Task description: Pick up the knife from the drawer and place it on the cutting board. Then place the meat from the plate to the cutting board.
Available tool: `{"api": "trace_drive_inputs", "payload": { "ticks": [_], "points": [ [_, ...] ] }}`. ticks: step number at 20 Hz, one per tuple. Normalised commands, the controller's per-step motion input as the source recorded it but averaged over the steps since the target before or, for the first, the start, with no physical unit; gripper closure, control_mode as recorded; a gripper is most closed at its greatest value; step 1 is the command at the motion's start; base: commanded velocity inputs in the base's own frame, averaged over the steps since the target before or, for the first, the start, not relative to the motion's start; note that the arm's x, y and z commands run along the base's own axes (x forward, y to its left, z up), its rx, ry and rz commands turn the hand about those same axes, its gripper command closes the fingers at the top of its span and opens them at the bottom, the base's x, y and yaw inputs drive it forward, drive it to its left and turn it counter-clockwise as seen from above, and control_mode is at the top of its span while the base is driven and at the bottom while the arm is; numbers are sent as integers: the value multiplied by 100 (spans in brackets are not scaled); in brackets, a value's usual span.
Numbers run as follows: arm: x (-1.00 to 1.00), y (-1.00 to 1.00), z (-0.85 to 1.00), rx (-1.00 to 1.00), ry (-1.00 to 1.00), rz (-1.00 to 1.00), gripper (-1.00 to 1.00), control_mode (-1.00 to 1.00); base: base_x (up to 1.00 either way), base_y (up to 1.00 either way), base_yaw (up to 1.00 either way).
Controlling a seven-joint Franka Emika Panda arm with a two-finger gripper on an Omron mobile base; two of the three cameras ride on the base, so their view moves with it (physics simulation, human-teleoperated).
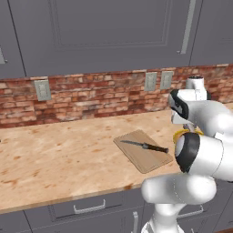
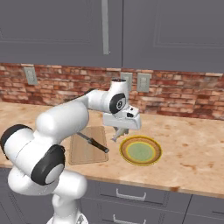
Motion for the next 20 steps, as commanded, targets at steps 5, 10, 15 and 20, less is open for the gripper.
{"api": "trace_drive_inputs", "payload": {
  "ticks": [5,10,15,20],
  "points": [
    [-27,64,-2,2,0,8,100,-100,0,0,0],
    [-15,58,0,0,-1,8,100,-100,0,0,0],
    [-27,48,0,0,-5,6,100,-100,0,0,0],
    [-22,54,0,0,0,6,100,-100,0,0,0]
  ]
}}
